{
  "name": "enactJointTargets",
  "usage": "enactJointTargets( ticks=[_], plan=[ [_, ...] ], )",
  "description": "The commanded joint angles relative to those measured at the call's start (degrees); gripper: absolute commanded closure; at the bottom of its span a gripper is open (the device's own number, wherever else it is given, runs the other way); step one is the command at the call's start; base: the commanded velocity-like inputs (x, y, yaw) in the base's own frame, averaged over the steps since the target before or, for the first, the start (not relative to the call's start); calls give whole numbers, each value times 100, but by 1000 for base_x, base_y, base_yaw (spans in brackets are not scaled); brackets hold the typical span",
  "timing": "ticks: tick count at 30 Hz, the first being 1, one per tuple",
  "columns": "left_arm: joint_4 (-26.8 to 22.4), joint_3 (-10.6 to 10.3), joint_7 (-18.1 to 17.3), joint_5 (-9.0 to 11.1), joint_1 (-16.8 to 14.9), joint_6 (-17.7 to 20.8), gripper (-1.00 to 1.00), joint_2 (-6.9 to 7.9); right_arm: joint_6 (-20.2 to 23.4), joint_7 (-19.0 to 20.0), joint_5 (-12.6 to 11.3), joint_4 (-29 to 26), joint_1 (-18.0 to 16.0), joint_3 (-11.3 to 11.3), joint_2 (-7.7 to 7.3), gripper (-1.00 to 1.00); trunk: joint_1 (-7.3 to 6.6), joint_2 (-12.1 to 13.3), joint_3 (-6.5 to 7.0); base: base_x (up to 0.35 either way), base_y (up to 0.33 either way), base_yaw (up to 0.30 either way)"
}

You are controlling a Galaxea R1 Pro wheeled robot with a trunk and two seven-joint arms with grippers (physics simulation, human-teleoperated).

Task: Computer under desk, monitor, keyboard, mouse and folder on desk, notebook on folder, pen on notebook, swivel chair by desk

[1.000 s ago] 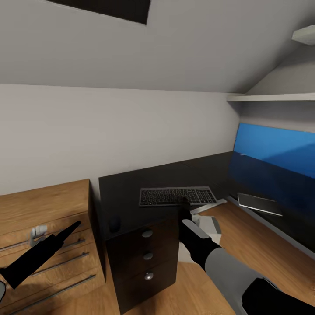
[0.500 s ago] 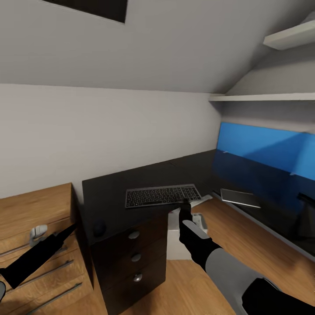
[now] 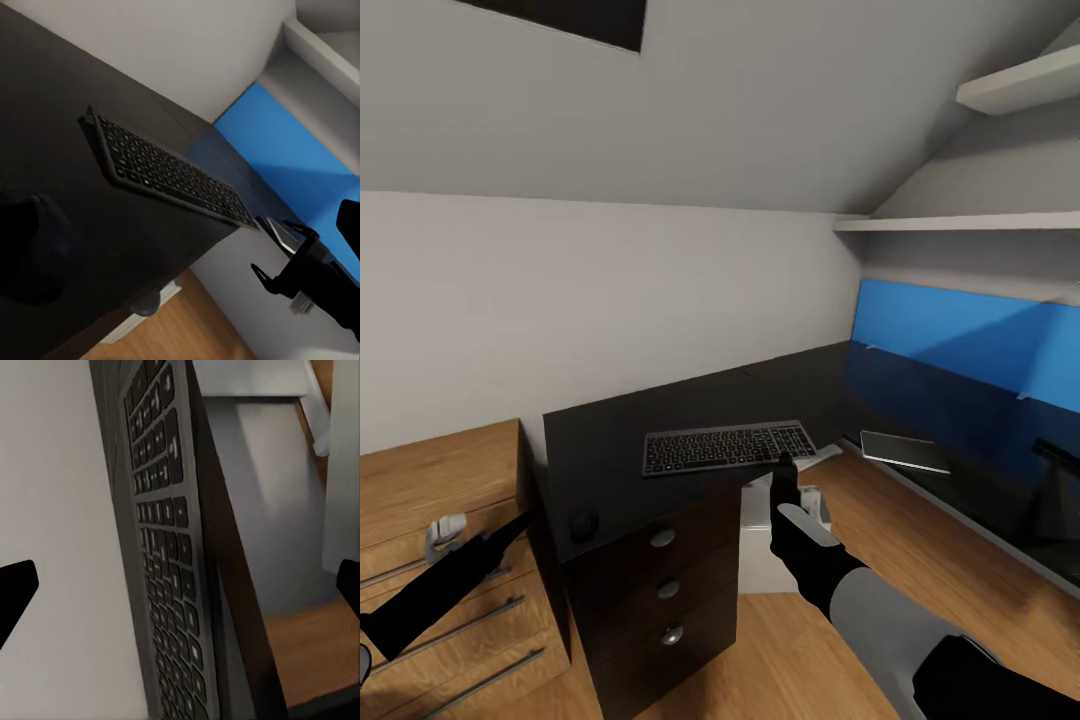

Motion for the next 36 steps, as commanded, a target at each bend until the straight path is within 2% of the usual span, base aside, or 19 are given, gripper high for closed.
enactJointTargets(
  ticks=[1, 9, 17, 36],
  plan=[
    [0, 20, -5, 30, -4, 42, -100, 0, -31, 74, -46, 2, -7, 42, -4, -100, -1, -3, -6, 0, 0, -3],
    [0, 133, -6, 30, -5, 37, -100, -6, 11, 248, 132, 3, 63, 49, -1, -100, -1, -3, -6, 0, 0, -1],
    [0, 150, -5, 32, -4, 42, -100, -6, 10, 270, 156, 3, 78, 50, 0, -100, -1, -3, -6, -18, -19, 0],
    [13, 156, -5, 37, -3, 56, -100, -9, 12, 276, 167, 2, 89, 50, 2, -100, -1, -3, -6, -230, -218, 0]
  ],
)
